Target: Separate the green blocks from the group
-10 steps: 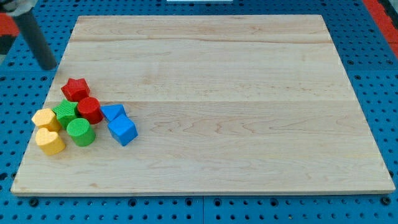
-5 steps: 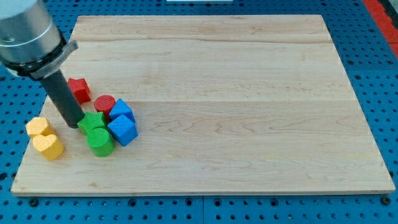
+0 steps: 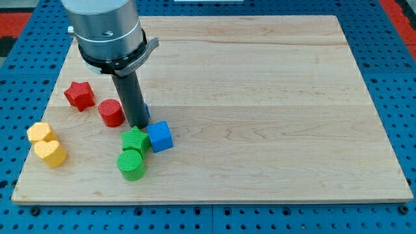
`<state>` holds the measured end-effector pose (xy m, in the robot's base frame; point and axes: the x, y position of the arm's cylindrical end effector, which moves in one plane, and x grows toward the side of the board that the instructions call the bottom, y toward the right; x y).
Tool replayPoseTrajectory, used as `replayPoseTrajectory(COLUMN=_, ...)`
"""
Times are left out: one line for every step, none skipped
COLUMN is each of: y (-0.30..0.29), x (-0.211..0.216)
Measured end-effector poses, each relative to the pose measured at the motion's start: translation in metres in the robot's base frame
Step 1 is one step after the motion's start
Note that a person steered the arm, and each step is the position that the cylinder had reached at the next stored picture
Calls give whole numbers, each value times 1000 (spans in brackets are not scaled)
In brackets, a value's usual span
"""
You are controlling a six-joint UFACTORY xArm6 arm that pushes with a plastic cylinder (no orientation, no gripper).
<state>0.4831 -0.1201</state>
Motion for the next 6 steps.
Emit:
replayPoseTrajectory(y=0, x=1)
replayPoseTrajectory(y=-22, x=17)
replayPoseTrajectory(y=-62, x=32)
replayPoseTrajectory(y=-97, x=30)
replayPoseTrajectory(y=-85, x=-3)
replayPoseTrajectory(y=-37, x=-48)
